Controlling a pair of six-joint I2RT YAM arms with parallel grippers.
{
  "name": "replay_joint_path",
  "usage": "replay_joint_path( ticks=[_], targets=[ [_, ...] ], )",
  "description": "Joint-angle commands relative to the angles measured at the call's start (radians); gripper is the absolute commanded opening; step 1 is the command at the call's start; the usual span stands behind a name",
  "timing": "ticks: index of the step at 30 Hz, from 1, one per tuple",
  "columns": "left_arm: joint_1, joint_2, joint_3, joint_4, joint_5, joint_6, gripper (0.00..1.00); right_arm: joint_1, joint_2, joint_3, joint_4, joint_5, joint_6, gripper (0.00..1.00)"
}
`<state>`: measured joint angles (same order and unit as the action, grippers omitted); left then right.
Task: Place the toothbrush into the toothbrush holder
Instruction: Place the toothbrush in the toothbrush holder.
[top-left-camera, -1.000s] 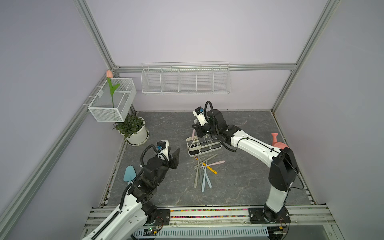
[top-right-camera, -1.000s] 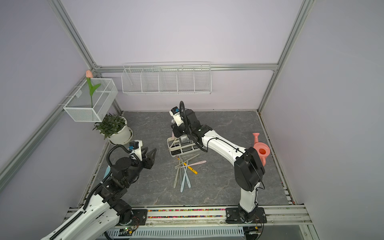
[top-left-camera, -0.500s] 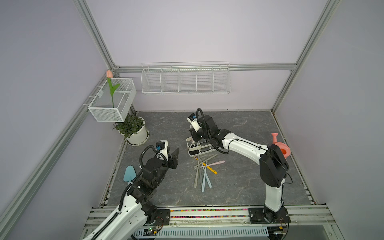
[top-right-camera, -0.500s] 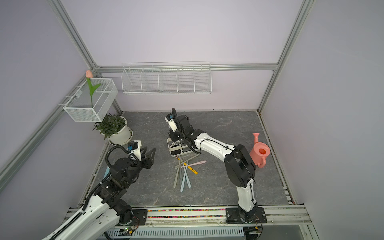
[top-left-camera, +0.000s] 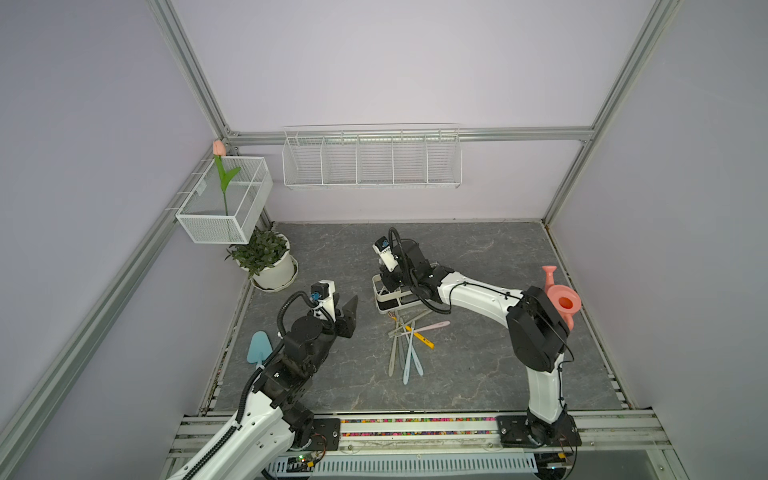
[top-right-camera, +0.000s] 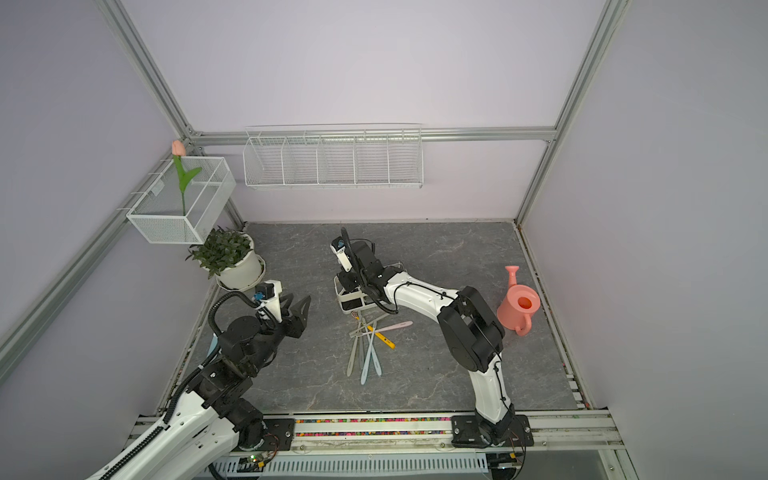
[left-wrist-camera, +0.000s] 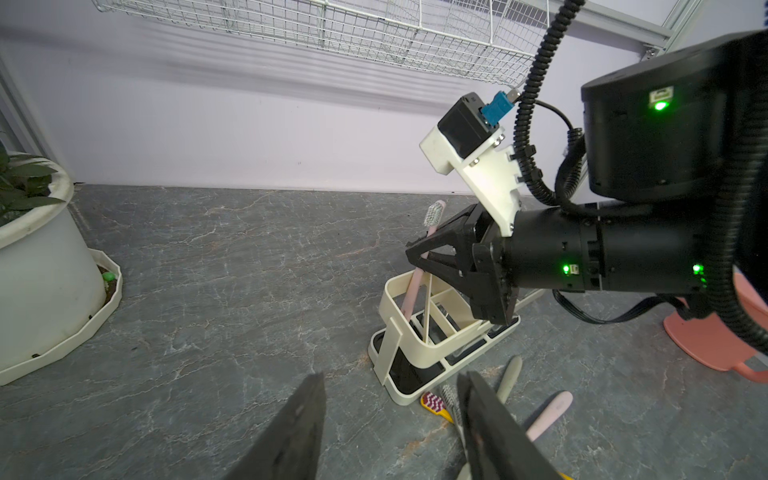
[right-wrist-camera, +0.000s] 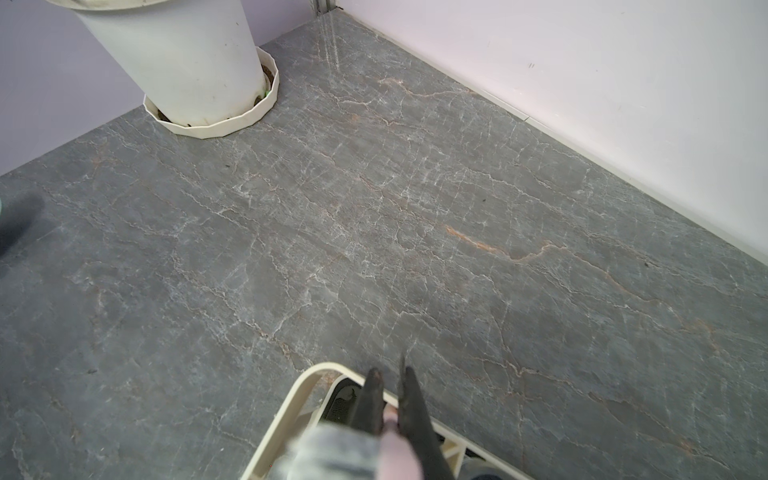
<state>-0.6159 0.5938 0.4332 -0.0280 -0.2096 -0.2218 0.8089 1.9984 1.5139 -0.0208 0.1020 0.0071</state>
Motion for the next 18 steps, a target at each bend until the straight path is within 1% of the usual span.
replay_joint_path(
  ticks=[1,18],
  targets=[
    [-0.003,-0.012,0.01,0.002,-0.011,0.013,0.55,0.01,0.021,-0.019,0.051,0.02,-0.006,0.07],
    [-0.003,-0.018,0.013,-0.004,-0.008,0.008,0.56,0.017,0.024,-0.055,0.075,0.022,0.016,0.07]
  ],
)
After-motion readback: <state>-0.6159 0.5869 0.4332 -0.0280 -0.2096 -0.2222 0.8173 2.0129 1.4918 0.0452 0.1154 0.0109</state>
